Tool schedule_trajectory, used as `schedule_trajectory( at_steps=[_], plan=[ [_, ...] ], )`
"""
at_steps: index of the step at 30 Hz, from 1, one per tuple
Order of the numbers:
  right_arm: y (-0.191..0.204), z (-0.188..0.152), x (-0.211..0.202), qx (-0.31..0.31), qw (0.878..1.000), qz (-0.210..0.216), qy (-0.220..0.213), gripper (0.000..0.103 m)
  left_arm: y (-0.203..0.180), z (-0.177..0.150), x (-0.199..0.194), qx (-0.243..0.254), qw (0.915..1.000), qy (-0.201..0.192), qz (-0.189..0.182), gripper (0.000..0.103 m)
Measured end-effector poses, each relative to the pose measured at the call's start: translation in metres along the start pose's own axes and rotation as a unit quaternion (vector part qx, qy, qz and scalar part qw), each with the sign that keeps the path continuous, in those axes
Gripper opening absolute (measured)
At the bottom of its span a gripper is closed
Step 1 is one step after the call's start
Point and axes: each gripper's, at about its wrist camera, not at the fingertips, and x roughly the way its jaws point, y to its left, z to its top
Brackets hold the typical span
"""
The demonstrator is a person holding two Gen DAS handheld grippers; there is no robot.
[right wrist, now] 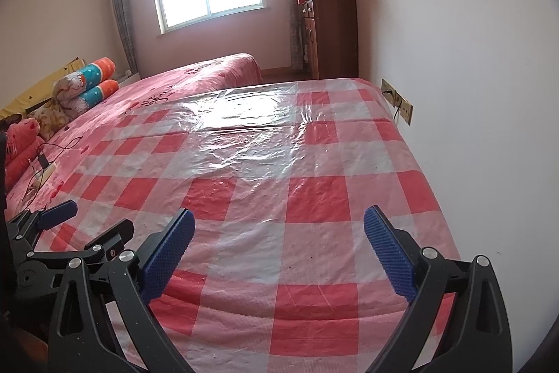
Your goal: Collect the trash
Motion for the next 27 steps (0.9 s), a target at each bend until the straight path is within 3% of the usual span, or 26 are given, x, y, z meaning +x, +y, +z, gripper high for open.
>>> schedule_trajectory(
  at_steps=[12, 22, 27],
  plan=[
    [0.002, -0.001, 0.011, 0.001, 1.000, 0.000, 0.018, 0.096, 0.003, 0.001, 0.009, -0.007, 0.9999, 0.000, -0.010, 0.099],
    [0.000, 0.003, 0.044, 0.020, 0.996, -0.017, 0.088, 0.096, 0.004, 0.010, 0.051, -0.013, 0.9977, 0.066, 0.004, 0.099],
    [0.002, 0.001, 0.060, 0.024, 0.992, -0.022, 0.124, 0.098, 0.009, 0.011, 0.060, -0.032, 0.9958, 0.084, -0.016, 0.099]
  ],
)
